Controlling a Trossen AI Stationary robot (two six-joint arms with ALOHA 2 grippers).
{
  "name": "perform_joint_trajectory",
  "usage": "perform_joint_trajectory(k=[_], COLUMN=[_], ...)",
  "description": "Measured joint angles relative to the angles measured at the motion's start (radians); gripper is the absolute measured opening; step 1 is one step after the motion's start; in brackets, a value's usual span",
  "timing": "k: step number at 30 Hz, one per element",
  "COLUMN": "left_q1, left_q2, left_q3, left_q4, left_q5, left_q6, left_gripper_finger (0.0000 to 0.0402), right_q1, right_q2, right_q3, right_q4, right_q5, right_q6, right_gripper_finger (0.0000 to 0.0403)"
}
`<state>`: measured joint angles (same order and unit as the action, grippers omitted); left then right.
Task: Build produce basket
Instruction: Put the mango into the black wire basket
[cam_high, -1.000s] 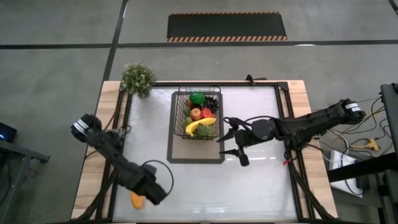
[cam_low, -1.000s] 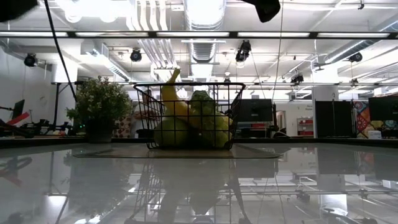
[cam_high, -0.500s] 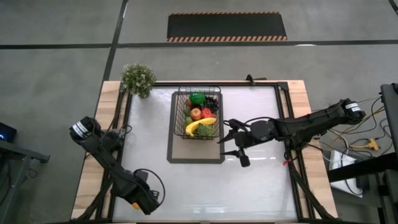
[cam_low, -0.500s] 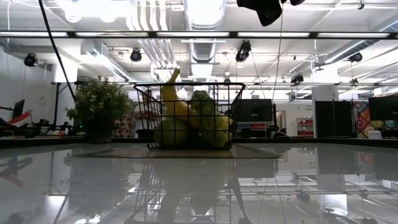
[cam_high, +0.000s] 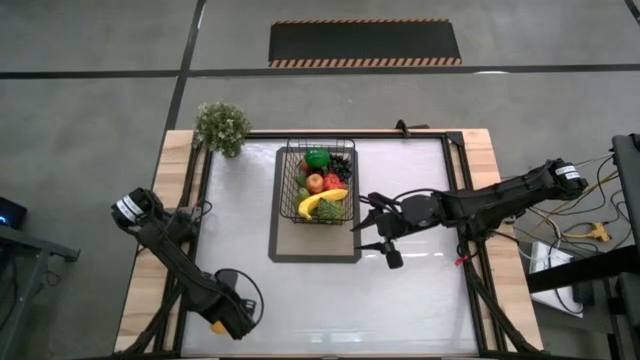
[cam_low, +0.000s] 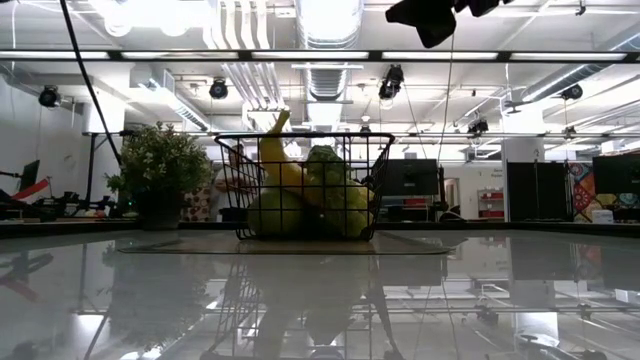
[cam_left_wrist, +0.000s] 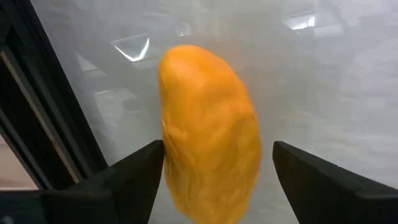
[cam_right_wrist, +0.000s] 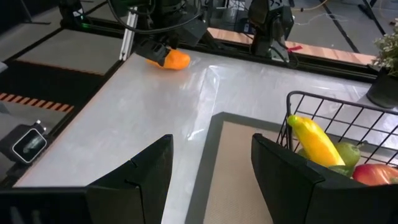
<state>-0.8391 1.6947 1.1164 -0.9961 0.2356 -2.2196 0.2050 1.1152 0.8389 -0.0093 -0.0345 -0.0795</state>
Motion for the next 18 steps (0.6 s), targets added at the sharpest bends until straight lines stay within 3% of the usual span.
perform_joint_trajectory(k=[5,14,18], left_q1=[-0.001,-0.001,0.006], left_q2=[0.000,-0.001,-0.016], left_q3=[-0.028,-0.035,-0.017], left_q4=[0.028,0.029,0.032], left_q5=[0.003,0.018,0.002], left_q6=[0.000,0.000,0.035], left_gripper_finger=[0.0276,0.0191,0.0178], right_q1=[0.000,0.000,0.000], right_q2=[0.000,0.000,-0.005], right_q3=[-0.013,-0.033,-0.038], right_q4=[-0.001,-0.001,-0.004], right_q5=[0.000,0.000,0.000], right_q6=[0.000,0.009,0.008], right_gripper_finger=[0.0203,0.0203,0.0203])
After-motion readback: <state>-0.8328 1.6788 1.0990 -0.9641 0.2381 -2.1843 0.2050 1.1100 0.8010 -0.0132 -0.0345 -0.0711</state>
